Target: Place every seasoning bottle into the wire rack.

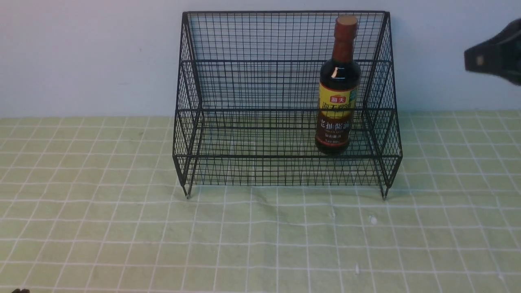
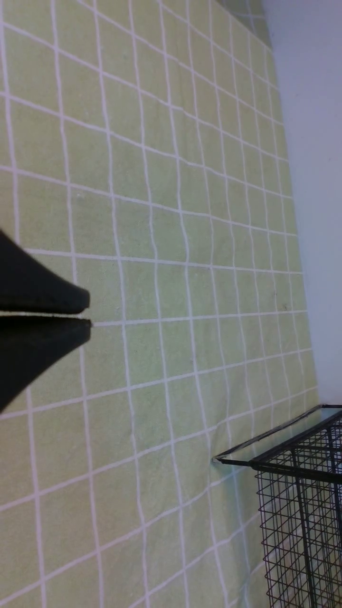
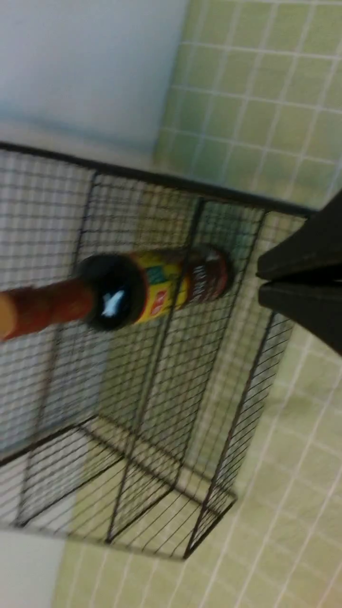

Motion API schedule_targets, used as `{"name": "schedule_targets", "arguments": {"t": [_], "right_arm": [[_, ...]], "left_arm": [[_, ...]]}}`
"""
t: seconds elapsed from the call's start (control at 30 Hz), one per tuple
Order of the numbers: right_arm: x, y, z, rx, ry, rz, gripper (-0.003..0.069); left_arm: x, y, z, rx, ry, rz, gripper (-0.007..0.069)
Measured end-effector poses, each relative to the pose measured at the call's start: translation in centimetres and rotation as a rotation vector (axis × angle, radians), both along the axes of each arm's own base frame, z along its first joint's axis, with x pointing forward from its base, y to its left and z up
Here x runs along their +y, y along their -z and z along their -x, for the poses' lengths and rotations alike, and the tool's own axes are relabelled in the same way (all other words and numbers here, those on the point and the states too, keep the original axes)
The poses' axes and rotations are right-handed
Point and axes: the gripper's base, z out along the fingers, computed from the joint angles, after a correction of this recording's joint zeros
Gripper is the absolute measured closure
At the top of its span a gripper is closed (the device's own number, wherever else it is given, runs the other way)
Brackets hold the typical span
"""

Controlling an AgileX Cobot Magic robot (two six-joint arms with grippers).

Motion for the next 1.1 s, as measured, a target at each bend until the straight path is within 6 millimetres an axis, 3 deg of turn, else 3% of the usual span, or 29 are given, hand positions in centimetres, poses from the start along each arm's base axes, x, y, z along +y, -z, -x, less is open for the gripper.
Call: {"name": "schedule_targets", "arguments": {"t": [0.1,0.2,0.43,0.6,0.87,1.1], "right_arm": [[-0.9,-0.9,3.3,-0.170,0.021,-0.073,0.0673],[-1.5,-0.4,5.2,-0.262,0.045,-0.109,0.0673],[-3.4,4.3,10.7,-0.455,0.103,-0.183,0.0673],[-4.1,5.7,13.5,-0.535,0.111,-0.255,0.0673],[-4.3,5.3,15.8,-0.537,0.090,-0.500,0.0673],[-4.3,5.2,15.8,-0.574,0.089,-0.459,0.0673]], "left_arm": [[0.0,0.0,0.0,0.000,0.000,0.000,0.0631],[0.0,0.0,0.0,0.000,0.000,0.000,0.0631],[0.0,0.0,0.0,0.000,0.000,0.000,0.0631],[0.0,0.0,0.0,0.001,0.000,0.000,0.0631],[0.0,0.0,0.0,0.002,0.000,0.000,0.0631],[0.0,0.0,0.0,0.002,0.000,0.000,0.0631]]}}
